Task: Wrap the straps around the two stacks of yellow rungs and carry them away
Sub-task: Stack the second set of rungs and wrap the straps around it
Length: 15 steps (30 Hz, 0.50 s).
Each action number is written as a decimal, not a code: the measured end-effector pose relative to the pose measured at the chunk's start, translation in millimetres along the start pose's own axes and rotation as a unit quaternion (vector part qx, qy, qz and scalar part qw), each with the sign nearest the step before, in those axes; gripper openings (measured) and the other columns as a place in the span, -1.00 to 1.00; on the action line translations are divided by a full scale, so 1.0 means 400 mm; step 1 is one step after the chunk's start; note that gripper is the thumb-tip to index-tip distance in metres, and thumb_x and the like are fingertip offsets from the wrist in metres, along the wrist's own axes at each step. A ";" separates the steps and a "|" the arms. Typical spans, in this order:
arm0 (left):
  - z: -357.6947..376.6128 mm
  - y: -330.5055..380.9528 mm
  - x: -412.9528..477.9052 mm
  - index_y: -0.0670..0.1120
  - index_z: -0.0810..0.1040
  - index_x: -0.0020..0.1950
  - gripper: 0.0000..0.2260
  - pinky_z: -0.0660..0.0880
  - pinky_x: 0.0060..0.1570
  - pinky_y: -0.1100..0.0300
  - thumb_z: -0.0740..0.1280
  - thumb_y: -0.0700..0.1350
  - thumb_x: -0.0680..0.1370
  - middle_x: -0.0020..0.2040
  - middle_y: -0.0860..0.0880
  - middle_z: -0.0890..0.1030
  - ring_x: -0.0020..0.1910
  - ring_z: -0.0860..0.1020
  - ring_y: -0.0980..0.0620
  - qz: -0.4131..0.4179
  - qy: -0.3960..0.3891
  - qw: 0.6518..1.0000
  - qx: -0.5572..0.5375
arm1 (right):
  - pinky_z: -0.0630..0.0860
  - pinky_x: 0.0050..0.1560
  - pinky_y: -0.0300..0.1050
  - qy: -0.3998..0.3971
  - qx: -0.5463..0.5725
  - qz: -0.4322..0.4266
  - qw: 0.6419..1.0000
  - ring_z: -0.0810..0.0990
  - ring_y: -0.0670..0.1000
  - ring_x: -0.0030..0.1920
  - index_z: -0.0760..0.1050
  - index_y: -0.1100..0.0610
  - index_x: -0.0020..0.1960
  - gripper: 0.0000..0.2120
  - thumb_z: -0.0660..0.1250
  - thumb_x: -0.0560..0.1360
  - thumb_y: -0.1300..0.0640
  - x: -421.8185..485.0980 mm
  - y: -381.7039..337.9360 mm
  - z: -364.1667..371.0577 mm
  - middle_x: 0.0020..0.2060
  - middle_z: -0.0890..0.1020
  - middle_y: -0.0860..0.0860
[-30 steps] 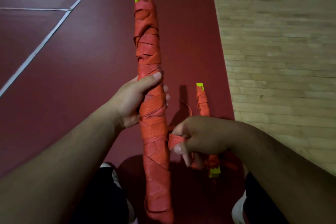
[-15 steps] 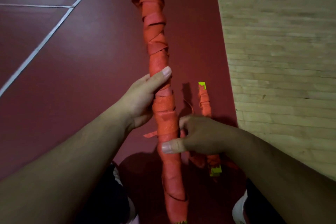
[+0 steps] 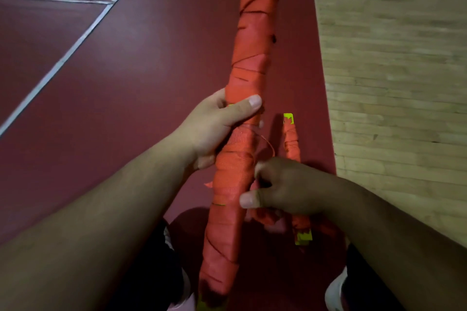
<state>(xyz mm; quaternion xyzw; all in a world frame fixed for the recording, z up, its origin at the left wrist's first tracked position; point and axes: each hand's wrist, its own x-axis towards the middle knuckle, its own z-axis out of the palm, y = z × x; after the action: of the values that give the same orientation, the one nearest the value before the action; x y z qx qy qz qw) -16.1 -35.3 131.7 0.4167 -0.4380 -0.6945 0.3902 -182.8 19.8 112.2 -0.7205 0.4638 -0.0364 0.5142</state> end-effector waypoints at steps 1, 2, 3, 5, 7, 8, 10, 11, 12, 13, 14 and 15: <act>-0.009 -0.007 0.008 -0.19 0.52 0.12 -0.67 0.57 -0.21 0.05 0.51 -0.07 0.47 -0.16 -0.12 0.59 -0.24 0.57 -0.03 0.013 0.053 0.997 0.057 | 0.61 -0.06 0.12 0.012 -0.018 0.011 1.000 0.68 0.05 -0.19 0.57 0.08 -0.02 -0.70 0.46 0.46 -0.14 0.003 0.004 -0.001 -0.17 0.68 0.02; -0.020 -0.017 0.015 -0.17 0.53 0.08 -0.65 0.57 -0.19 0.04 0.55 -0.04 0.44 -0.19 -0.08 0.60 -0.25 0.58 -0.01 0.029 0.111 0.986 0.118 | 0.61 -0.03 0.11 0.017 -0.021 0.012 1.000 0.69 0.05 -0.16 0.57 0.05 -0.04 -0.68 0.46 0.43 -0.19 0.007 0.003 0.003 -0.16 0.69 0.01; -0.026 -0.027 0.022 -0.14 0.53 0.03 -0.63 0.58 -0.17 0.03 0.57 0.02 0.39 -0.20 -0.04 0.62 -0.26 0.59 0.01 0.040 0.167 0.970 0.171 | 0.60 -0.01 0.09 0.018 -0.016 0.013 1.000 0.69 0.02 -0.14 0.58 0.02 -0.05 -0.62 0.45 0.37 -0.28 0.008 0.001 0.007 -0.17 0.70 -0.01; -0.035 -0.049 0.033 -0.08 0.53 0.00 -0.56 0.59 -0.16 0.01 0.54 0.15 0.31 -0.19 -0.02 0.65 -0.24 0.62 0.00 0.040 0.244 0.942 0.227 | 0.61 0.00 0.02 0.035 -0.015 0.024 0.999 0.68 -0.06 -0.16 0.60 -0.01 -0.07 -0.46 0.43 0.21 -0.43 0.011 -0.007 0.023 -0.21 0.71 -0.06; -0.038 -0.056 0.037 -0.15 0.55 0.11 -0.46 0.57 -0.22 0.03 0.50 0.17 0.30 -0.17 -0.05 0.64 -0.28 0.61 -0.01 0.008 0.254 0.947 0.198 | 0.63 -0.10 -0.03 0.059 -0.026 0.033 0.997 0.68 -0.09 -0.24 0.59 -0.02 -0.14 -0.50 0.47 0.19 -0.41 0.012 -0.011 0.033 -0.26 0.70 -0.07; -0.042 -0.054 0.039 -0.21 0.53 0.20 -0.40 0.56 -0.24 0.04 0.49 0.15 0.31 -0.15 -0.08 0.62 -0.29 0.59 -0.01 -0.016 0.232 0.964 0.131 | 0.63 -0.13 -0.06 0.073 -0.029 0.033 0.996 0.67 -0.09 -0.25 0.59 -0.02 -0.17 -0.58 0.51 0.23 -0.34 0.015 -0.009 0.032 -0.26 0.70 -0.07; -0.049 -0.044 0.038 -0.28 0.46 0.34 -0.35 0.59 -0.21 0.05 0.48 0.07 0.38 -0.04 -0.15 0.59 -0.22 0.60 -0.03 -0.061 0.145 0.987 -0.046 | 0.61 -0.02 -0.06 0.085 -0.005 0.022 0.996 0.68 -0.11 -0.16 0.64 -0.03 -0.12 -0.66 0.53 0.28 -0.25 0.016 -0.005 0.015 -0.19 0.72 -0.08; -0.053 -0.038 0.031 -0.27 0.45 0.36 -0.38 0.61 -0.18 0.05 0.44 0.07 0.42 0.03 -0.16 0.59 -0.15 0.62 -0.04 -0.077 0.090 0.987 -0.112 | 0.60 0.06 -0.01 0.077 0.030 0.006 0.997 0.69 -0.10 -0.09 0.66 -0.02 -0.06 -0.64 0.52 0.29 -0.24 0.012 -0.006 0.007 -0.15 0.73 -0.08; -0.054 -0.031 0.023 -0.22 0.49 0.33 -0.45 0.62 -0.14 0.05 0.38 0.10 0.47 0.08 -0.17 0.61 -0.09 0.64 -0.05 -0.087 0.035 0.984 -0.148 | 0.60 0.12 0.04 0.063 0.065 -0.012 0.996 0.70 -0.07 -0.03 0.67 0.00 -0.01 -0.62 0.51 0.30 -0.21 0.008 -0.007 0.002 -0.10 0.73 -0.07; -0.050 -0.025 0.012 -0.18 0.54 0.28 -0.50 0.63 -0.09 0.05 0.33 0.14 0.48 0.11 -0.16 0.64 -0.04 0.65 -0.06 -0.093 -0.011 0.981 -0.168 | 0.60 0.14 0.05 0.048 0.099 -0.027 0.994 0.70 -0.04 0.00 0.67 0.03 0.03 -0.63 0.52 0.33 -0.15 0.004 -0.010 -0.003 -0.07 0.74 -0.05; -0.046 -0.024 0.006 -0.14 0.56 0.24 -0.51 0.62 -0.03 0.03 0.29 0.17 0.47 0.13 -0.16 0.66 0.01 0.66 -0.07 -0.094 -0.051 0.977 -0.184 | 0.62 0.09 -0.02 0.030 0.119 -0.040 0.992 0.70 -0.05 -0.01 0.66 0.06 0.06 -0.67 0.53 0.37 -0.08 -0.001 -0.013 -0.004 -0.06 0.74 -0.04; -0.041 -0.024 0.002 -0.11 0.55 0.24 -0.50 0.60 0.03 0.01 0.28 0.19 0.46 0.13 -0.15 0.67 0.03 0.67 -0.09 -0.093 -0.081 0.972 -0.200 | 0.62 -0.02 -0.15 0.015 0.129 -0.046 0.991 0.70 -0.10 -0.06 0.66 0.08 0.07 -0.71 0.53 0.41 -0.02 -0.005 -0.021 -0.003 -0.08 0.74 -0.06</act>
<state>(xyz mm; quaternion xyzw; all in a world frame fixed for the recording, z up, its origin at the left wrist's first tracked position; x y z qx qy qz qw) -2.9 -37.8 118.2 0.3110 -0.2798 -0.8328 0.3626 -179.4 20.7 120.1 -0.6685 0.4288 -0.1300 0.5935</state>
